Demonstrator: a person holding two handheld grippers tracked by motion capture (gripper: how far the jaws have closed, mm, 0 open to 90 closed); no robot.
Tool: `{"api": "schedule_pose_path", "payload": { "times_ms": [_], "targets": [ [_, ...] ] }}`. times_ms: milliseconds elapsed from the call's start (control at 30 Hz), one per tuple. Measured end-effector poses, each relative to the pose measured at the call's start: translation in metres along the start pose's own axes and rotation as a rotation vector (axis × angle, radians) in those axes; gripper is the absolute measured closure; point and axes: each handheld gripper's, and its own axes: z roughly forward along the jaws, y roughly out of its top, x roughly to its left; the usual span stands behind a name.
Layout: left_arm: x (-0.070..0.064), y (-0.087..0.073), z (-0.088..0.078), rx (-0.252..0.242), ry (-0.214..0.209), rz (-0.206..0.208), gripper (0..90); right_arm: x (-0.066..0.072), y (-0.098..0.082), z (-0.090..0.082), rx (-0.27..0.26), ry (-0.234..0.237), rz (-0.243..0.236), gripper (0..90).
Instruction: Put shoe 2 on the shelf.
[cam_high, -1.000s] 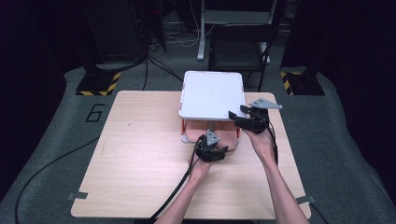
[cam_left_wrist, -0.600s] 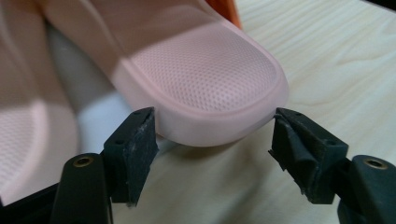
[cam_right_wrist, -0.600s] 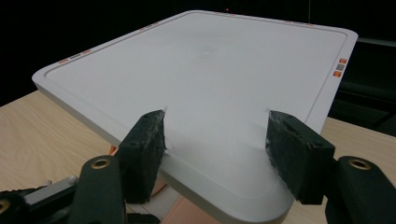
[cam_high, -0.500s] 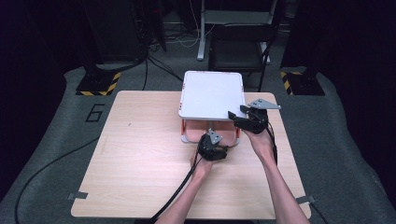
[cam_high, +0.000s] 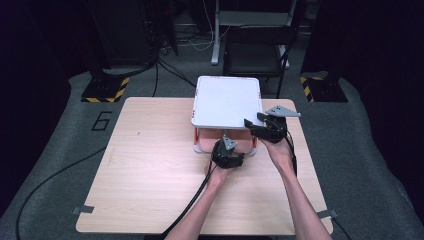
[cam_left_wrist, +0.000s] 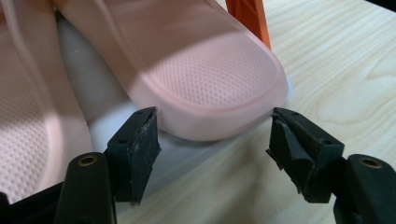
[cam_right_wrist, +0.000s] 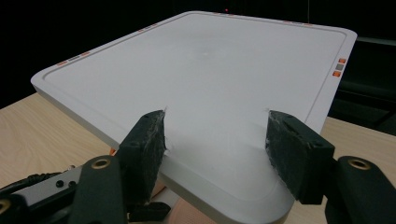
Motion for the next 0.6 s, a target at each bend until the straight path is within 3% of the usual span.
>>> {"api": "schedule_pose_path", "payload": {
  "times_ms": [200,267,300,333,400,467,600],
  "targets": [
    [0.007,0.002,-0.030,-0.030,-0.107,0.010,22.8,0.000,-0.002,-0.001,-0.013,0.001,0.003,35.9],
    [0.015,0.003,-0.047,-0.061,-0.127,0.016,18.1,0.001,-0.003,-0.001,-0.018,0.002,0.011,34.3],
    [0.018,0.002,-0.055,-0.094,-0.138,-0.011,17.8,0.001,-0.003,-0.001,-0.020,0.001,0.013,34.3],
    [0.021,0.002,-0.062,-0.101,-0.143,-0.007,16.6,0.001,-0.003,-0.001,-0.021,0.001,0.015,34.0],
    [0.033,-0.002,-0.089,-0.147,-0.170,-0.012,15.2,0.001,-0.003,-0.001,-0.022,0.003,0.023,32.8],
    [0.042,-0.006,-0.105,-0.177,-0.176,-0.018,15.2,0.000,-0.003,-0.001,-0.025,0.011,0.022,31.7],
    [0.071,-0.016,-0.159,-0.247,-0.148,-0.008,15.3,0.000,-0.003,-0.005,-0.032,0.019,0.049,26.0]
  ]
}}
